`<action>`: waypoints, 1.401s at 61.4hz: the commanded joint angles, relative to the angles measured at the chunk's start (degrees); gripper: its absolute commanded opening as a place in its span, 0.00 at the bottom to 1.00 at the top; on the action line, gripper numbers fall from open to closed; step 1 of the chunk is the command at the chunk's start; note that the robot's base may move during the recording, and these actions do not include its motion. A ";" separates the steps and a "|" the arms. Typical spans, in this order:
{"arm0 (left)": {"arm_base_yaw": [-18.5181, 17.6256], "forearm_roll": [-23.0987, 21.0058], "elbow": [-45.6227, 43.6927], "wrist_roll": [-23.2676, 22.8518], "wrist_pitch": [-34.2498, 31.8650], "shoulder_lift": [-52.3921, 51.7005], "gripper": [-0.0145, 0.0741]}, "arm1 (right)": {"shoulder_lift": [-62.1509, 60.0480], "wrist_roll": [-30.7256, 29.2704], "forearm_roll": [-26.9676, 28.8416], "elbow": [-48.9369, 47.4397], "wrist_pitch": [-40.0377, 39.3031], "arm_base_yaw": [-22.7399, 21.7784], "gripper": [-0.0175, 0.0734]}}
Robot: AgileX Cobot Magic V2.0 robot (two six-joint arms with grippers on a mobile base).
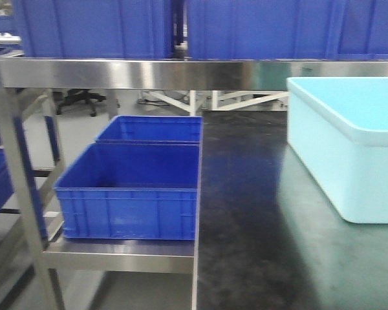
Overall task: Pick red cube and place on left shelf
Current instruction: 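Drive the base to the shelving rack while holding the red cube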
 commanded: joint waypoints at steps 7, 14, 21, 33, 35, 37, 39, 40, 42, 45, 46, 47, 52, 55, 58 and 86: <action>-0.03 0.04 1.41 0.01 -4.67 -0.86 0.28 | 0.13 -0.42 0.48 -1.59 -4.18 0.12 0.22; -0.03 0.04 1.41 0.01 -4.67 -0.86 0.28 | 0.13 -0.42 0.48 -1.59 -4.18 0.12 0.22; -0.03 0.04 1.41 0.01 -4.67 -0.86 0.28 | 0.13 -0.42 0.48 -1.59 -4.18 0.12 0.22; -0.03 0.04 1.41 0.01 -4.67 -0.86 0.28 | 0.13 -0.42 0.48 -1.59 -4.18 0.12 0.22; -0.03 0.04 1.41 0.01 -4.67 -0.86 0.28 | 0.13 -0.42 0.48 -1.59 -4.18 0.12 0.22; -0.03 0.04 1.41 0.01 -4.67 -0.86 0.28 | 0.13 -0.42 0.48 -1.59 -4.18 0.12 0.22; -0.03 0.04 1.41 0.01 -4.67 -0.86 0.28 | 0.13 -0.42 0.48 -1.59 -4.18 0.12 0.22; -0.03 0.04 1.41 0.01 -4.67 -0.86 0.28 | 0.13 -0.42 0.48 -1.59 -4.18 0.12 0.22; -0.03 0.04 1.41 0.01 -4.67 -0.86 0.28 | 0.13 -0.42 0.48 -1.59 -4.18 0.12 0.22; -0.03 0.04 1.41 0.01 -4.67 -0.86 0.28 | 0.13 -0.42 0.48 -1.59 -4.18 0.12 0.22; -0.03 0.04 1.41 0.01 -4.67 -0.86 0.28 | 0.13 -0.42 0.48 -1.59 -4.18 0.12 0.22; -0.03 0.04 1.41 0.01 -4.67 -0.86 0.28 | 0.13 -0.42 0.48 -1.59 -4.18 0.12 0.22; -0.03 0.04 1.41 0.01 -4.67 -0.86 0.28 | 0.13 -0.42 0.48 -1.59 -4.18 0.12 0.22; -0.03 0.04 1.41 0.01 -4.67 -0.86 0.28 | 0.13 -0.42 0.48 -1.59 -4.18 0.12 0.22; -0.03 0.04 1.41 0.01 -4.67 -0.86 0.28 | 0.13 -0.42 0.48 -1.59 -4.18 0.12 0.22; -0.03 0.04 1.41 0.01 -4.67 -0.86 0.28 | 0.13 -0.42 0.48 -1.59 -4.18 0.12 0.22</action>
